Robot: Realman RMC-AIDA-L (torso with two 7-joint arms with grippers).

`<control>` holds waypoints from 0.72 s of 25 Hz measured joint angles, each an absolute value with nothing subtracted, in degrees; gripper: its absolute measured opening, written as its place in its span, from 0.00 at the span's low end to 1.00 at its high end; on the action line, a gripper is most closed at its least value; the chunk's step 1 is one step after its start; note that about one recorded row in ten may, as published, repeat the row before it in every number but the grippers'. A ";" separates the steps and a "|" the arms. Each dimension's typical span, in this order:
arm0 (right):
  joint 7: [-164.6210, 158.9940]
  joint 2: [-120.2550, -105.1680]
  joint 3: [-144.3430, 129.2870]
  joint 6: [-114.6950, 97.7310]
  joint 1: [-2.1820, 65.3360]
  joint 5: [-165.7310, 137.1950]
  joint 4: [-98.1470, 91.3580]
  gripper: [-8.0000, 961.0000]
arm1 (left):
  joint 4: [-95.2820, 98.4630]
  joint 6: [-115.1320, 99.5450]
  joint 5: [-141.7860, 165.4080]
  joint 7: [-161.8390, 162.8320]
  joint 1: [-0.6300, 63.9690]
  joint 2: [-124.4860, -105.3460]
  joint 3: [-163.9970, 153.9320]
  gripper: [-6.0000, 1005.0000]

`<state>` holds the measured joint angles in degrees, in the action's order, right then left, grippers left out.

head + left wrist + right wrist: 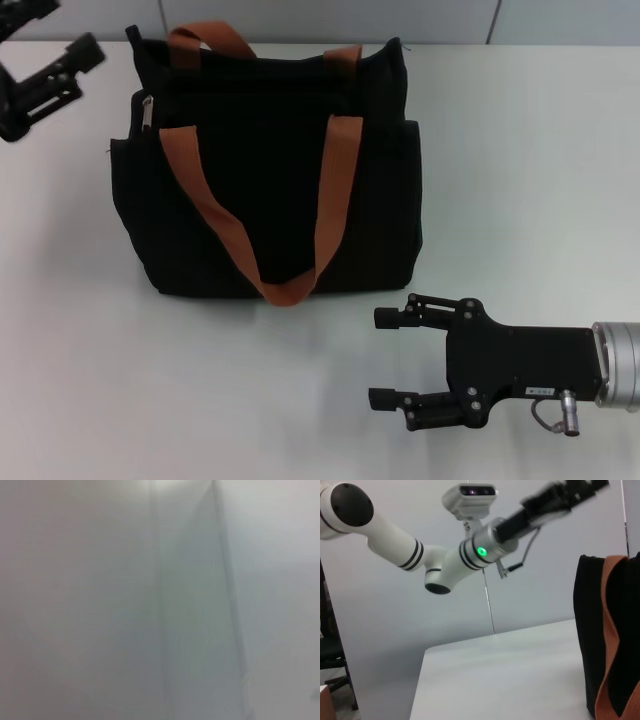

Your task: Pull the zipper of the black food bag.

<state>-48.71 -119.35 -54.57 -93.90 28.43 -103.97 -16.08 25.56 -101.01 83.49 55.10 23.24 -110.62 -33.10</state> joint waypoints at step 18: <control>-49.36 -119.18 -53.94 -94.06 28.20 -103.96 -16.12 0.86 | 28.36 -83.10 107.28 54.69 29.34 -110.92 -33.22 0.76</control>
